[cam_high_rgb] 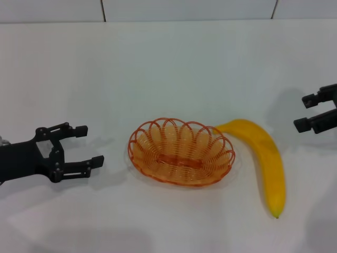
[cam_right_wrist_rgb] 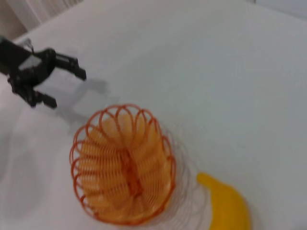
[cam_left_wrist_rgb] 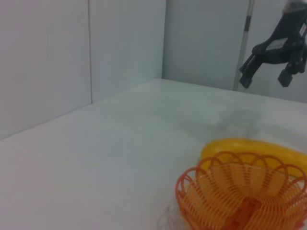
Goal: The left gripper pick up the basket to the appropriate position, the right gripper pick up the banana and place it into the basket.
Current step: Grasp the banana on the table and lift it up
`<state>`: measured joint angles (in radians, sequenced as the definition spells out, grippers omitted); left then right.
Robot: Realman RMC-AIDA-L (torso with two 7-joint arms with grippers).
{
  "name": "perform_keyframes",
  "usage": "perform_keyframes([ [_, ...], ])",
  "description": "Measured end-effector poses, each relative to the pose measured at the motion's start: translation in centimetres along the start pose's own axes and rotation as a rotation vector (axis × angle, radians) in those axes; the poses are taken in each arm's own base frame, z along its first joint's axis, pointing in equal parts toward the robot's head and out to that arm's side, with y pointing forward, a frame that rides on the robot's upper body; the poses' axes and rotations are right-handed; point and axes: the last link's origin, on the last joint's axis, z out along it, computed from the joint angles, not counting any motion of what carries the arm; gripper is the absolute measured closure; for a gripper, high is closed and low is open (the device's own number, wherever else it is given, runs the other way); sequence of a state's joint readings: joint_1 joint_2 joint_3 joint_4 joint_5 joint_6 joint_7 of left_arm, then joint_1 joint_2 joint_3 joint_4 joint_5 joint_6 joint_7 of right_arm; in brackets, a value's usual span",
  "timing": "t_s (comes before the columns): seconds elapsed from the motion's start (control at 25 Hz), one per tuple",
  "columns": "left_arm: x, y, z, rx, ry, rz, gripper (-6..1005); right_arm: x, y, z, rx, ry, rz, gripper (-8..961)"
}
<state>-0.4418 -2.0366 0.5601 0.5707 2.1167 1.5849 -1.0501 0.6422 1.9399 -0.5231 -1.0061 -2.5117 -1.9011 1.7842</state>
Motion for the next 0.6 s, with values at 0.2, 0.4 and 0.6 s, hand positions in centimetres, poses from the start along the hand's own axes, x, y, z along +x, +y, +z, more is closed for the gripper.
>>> perform_keyframes([
  [0.2, 0.6, -0.3, 0.4, -0.007, 0.005, 0.016, 117, -1.0, 0.4, 2.2, 0.004, 0.102, 0.005, 189],
  [0.4, 1.1, -0.5, 1.0, -0.022, 0.016, 0.021, 118, -0.8, 0.1, 4.2, 0.036, 0.100, 0.012, 191],
  [0.6, 1.3, -0.5, 1.1, -0.021, 0.031, 0.018, 118, -0.8, 0.0, 6.4, 0.050, 0.129, -0.008, 193],
])
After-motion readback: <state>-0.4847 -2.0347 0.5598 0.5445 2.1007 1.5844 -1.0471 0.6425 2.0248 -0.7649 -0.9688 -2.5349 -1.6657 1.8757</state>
